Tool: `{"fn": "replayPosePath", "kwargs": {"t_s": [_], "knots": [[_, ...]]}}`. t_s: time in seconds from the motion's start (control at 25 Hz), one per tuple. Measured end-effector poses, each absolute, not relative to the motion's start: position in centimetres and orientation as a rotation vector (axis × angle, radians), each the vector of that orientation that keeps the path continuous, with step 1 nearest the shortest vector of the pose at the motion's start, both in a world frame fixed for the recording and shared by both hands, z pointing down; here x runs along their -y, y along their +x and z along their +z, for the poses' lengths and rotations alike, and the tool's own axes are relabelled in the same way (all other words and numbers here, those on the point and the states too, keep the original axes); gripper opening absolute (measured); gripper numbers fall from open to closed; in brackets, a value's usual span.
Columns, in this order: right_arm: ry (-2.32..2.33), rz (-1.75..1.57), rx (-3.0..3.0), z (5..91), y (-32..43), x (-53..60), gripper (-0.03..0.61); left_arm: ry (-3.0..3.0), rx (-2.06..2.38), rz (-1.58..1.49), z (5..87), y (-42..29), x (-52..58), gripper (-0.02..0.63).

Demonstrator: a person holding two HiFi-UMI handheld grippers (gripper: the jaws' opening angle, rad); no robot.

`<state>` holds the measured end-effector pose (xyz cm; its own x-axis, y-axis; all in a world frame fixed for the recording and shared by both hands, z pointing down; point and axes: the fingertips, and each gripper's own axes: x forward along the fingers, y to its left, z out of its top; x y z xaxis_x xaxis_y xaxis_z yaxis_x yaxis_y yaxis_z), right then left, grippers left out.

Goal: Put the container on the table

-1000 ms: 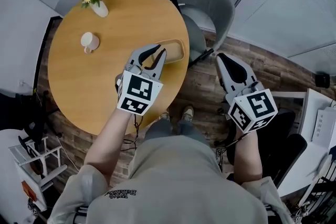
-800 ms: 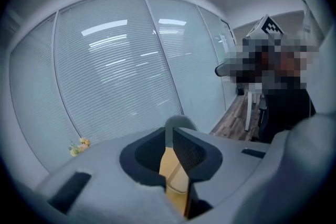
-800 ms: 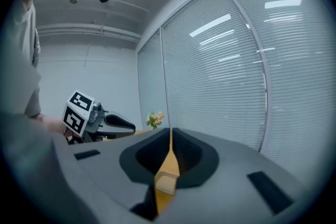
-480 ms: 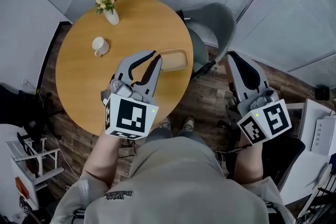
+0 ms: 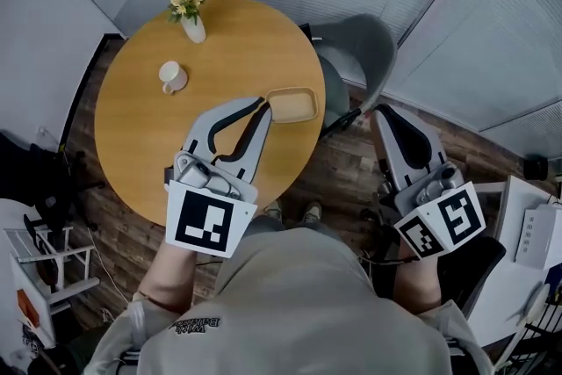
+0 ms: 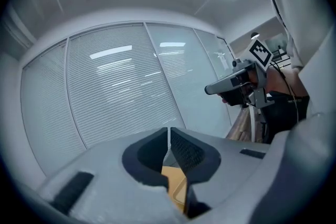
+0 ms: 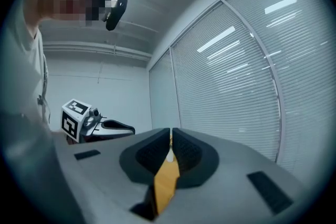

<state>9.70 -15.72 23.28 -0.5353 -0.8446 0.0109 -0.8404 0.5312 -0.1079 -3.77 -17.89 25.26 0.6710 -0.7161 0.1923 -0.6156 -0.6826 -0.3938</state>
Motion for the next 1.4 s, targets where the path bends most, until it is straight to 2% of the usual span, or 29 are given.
{"fn": "replayPosePath", "kwargs": {"t_s": [0.36,0.88,1.4], "knots": [[-1.507,-0.151,-2.795,24.9,9.0,14.5,0.035,-2.661,-1.065,-0.401,25.0,-3.9,16.7,0.029],[-1.529,-0.216,-2.772,27.3,8.6,14.2,0.034,-2.747,-1.024,-0.550,31.4,-4.0,17.0,0.028],[-1.537,-0.326,-2.753,28.9,8.8,14.7,0.034,-2.768,-1.026,-0.562,32.2,-4.4,17.5,0.025]]}}
